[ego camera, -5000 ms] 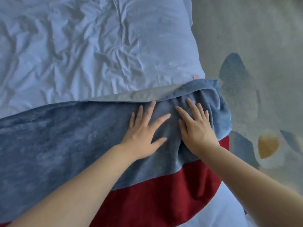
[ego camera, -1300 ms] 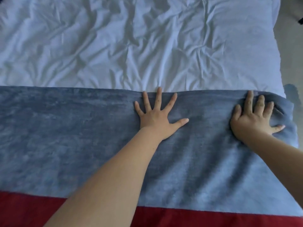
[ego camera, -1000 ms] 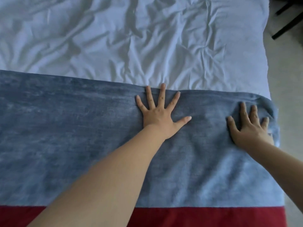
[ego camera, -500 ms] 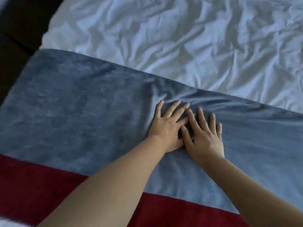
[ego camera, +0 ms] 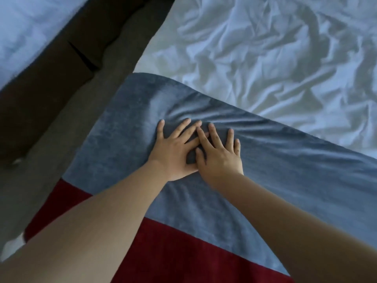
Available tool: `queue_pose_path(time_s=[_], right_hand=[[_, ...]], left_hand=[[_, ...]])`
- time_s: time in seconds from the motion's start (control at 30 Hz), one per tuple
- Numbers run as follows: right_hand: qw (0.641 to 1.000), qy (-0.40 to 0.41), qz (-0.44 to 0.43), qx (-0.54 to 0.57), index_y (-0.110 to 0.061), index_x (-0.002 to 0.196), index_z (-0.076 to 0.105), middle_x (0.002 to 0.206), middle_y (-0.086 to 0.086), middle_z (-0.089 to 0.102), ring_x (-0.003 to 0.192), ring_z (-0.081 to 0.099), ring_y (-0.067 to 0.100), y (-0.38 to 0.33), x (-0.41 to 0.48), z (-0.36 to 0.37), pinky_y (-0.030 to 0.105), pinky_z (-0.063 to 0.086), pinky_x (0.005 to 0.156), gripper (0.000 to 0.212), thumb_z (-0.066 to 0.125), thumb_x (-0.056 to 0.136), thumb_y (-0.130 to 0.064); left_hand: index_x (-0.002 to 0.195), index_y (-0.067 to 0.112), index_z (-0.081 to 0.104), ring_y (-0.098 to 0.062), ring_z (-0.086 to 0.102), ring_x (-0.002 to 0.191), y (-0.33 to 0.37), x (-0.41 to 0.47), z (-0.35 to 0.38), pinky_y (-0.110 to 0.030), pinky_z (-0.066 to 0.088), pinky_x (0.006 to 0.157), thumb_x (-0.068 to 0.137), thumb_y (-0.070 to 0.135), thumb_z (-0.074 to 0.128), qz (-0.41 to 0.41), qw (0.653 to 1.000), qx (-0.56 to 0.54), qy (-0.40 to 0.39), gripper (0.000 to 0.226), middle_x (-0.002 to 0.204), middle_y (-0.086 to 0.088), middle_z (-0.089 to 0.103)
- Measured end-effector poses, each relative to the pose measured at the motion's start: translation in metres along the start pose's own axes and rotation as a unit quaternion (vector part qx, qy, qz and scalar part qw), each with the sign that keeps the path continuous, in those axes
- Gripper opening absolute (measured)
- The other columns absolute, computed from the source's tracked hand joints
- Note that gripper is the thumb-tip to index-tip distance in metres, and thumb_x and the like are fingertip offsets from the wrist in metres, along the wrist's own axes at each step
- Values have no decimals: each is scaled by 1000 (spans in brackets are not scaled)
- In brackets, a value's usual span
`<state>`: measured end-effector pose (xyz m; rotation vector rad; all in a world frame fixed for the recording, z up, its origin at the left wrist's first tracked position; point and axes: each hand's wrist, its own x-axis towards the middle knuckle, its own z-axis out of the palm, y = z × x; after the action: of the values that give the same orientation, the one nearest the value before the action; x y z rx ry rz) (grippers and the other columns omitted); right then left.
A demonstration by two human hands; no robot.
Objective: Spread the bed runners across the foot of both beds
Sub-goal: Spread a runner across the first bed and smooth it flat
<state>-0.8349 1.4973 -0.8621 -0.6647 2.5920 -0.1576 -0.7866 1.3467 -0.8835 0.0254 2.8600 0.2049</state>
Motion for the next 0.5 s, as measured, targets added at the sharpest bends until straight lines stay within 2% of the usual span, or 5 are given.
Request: queue_pose_path(time_s=[0.13, 0.2, 0.27, 0.4, 0.5], right_hand=[[999, -27, -12, -16, -51, 154, -8, 167, -11, -15, 145, -26, 50, -71, 33, 1, 58, -6, 122, 60, 21, 102, -56], [998, -55, -19, -21, -49, 155, -8, 167, -11, -16, 144, -27, 53, -102, 45, -1, 61, -6, 121, 68, 29, 100, -60], [996, -76, -26, -24, -51, 154, -9, 167, -10, -18, 142, -27, 57, -123, 54, 0, 67, -6, 118, 73, 36, 97, -62], [995, -92, -19, -29, -57, 150, -15, 165, -9, -23, 139, -30, 59, -132, 63, 3, 74, -6, 113, 74, 36, 97, -60], [995, -95, -22, -28, -59, 149, -14, 165, -9, -24, 139, -30, 59, -130, 62, 5, 75, -6, 112, 68, 32, 99, -56]], left_hand=[[154, 54, -11, -10, -18, 154, -67, -17, -1, -79, -3, 111, 82, 81, 13, -41, 999, 4, 24, 81, 168, 18, -15], [153, 54, -17, -12, -24, 153, -89, -26, 2, -80, -1, 111, 80, 80, 10, -77, 997, 5, 18, 82, 166, 19, -23], [150, 56, -21, -18, -26, 153, -102, -34, 5, -80, 0, 111, 81, 80, 16, -117, 993, -18, 16, 82, 165, 20, -26], [147, 59, -24, -32, -28, 151, -106, -37, 6, -79, 1, 112, 83, 80, 24, -151, 987, -51, 12, 83, 164, 20, -27], [150, 58, -20, -36, -27, 151, -103, -36, 6, -78, 2, 113, 84, 79, 24, -159, 986, -41, 10, 82, 164, 19, -27]])
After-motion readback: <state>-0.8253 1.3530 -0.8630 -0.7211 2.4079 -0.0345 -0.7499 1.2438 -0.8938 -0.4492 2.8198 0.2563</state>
